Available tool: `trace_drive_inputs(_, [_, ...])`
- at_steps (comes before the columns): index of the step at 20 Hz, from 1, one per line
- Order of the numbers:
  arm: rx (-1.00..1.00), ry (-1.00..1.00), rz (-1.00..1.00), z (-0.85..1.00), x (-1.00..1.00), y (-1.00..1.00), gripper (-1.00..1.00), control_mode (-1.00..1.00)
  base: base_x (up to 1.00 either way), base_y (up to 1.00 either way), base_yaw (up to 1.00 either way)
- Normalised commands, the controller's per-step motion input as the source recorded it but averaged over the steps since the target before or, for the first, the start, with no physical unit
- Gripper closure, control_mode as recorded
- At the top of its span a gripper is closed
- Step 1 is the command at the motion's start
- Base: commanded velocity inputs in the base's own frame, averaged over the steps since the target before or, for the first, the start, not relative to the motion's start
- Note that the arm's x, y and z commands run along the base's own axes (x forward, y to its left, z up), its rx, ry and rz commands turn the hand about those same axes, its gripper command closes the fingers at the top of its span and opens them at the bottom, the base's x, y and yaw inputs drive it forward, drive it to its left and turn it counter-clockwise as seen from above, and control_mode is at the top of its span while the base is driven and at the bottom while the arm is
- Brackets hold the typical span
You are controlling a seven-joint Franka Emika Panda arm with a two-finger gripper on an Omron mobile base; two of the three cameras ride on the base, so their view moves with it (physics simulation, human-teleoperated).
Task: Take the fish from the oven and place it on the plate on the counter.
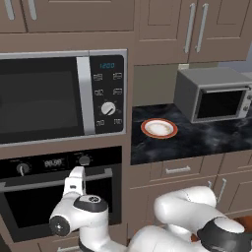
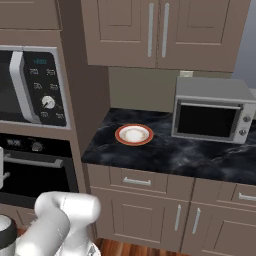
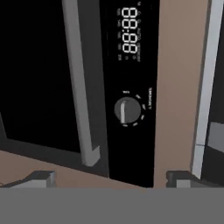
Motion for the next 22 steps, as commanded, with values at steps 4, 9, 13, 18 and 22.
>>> trace_drive_inputs(4, [-0.05,0.01,0.0,-0.39,0.44,0.31,-1.0,-1.0,0.0,0.0,0.0])
trace_drive_inputs(9, [-0.09,0.02,0.0,-0.41,0.21,0.32,-1.0,-1.0,0.0,0.0,0.0])
trace_drive_inputs(13, [-0.07,-0.01,0.0,-0.34,0.01,0.3,-1.0,-1.0,0.0,0.0,0.0])
trace_drive_inputs(18, [-0.01,-0.09,0.0,-0.14,0.09,0.29,-1.0,-1.0,0.0,0.0,0.0])
trace_drive_inputs(22, [0.0,-0.06,0.0,-0.22,0.31,0.08,-1.0,-1.0,0.0,0.0,0.0])
